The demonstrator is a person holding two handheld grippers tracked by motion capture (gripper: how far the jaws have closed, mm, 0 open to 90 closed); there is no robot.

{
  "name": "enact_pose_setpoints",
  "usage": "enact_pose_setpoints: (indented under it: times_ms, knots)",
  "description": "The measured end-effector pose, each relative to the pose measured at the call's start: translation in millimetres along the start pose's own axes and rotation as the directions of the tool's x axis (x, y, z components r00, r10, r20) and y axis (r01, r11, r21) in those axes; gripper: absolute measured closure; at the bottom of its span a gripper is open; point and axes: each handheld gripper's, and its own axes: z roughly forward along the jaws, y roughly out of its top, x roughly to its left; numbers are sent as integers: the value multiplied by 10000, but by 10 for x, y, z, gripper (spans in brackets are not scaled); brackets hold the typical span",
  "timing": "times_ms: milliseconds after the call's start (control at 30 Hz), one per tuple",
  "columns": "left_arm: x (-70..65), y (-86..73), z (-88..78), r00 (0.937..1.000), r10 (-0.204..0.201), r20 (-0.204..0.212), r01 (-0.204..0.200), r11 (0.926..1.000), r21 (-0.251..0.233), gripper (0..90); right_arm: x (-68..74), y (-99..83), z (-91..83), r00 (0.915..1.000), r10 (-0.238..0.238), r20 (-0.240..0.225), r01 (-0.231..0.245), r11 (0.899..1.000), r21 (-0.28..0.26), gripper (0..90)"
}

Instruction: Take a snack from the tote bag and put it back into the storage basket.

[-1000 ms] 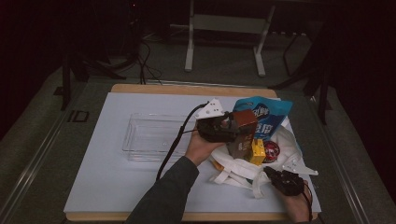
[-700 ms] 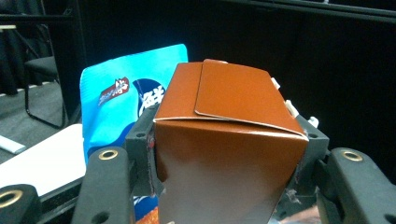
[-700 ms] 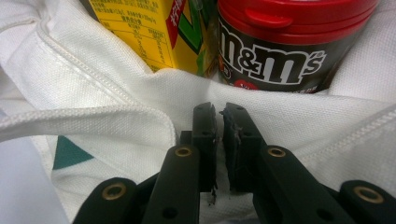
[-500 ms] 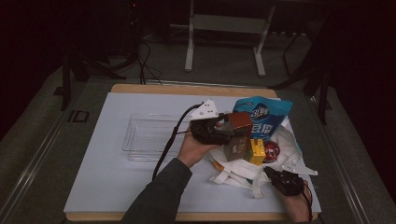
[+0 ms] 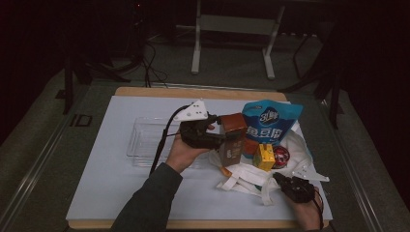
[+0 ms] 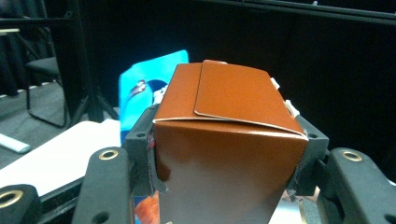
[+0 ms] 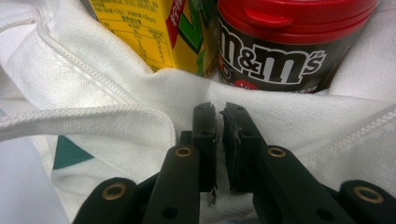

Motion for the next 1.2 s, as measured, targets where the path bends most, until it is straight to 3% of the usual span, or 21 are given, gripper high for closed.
enact_pose_setpoints:
  times_ms: [567,667,833,967,1200]
  knots:
    - [166,1,-459,9990,-124,-425,124,9999,-9,423,0,-1,0,10000,7,2,-7,10000,0,832]
    - [210,4,-507,9992,-217,-345,220,9997,96,424,0,-1,-1,10000,5,3,-5,10000,0,832]
    - [265,17,-607,9985,-68,-552,85,9994,321,424,0,-1,-1,10000,-2,0,2,10000,-4,832]
    - [311,12,-689,9991,-212,-374,224,9992,316,423,1,-2,-1,10000,3,8,-3,10000,-9,832]
    - [356,-6,-781,9984,61,-570,-24,9980,635,423,2,-3,-1,10000,-9,19,9,10000,-15,832]
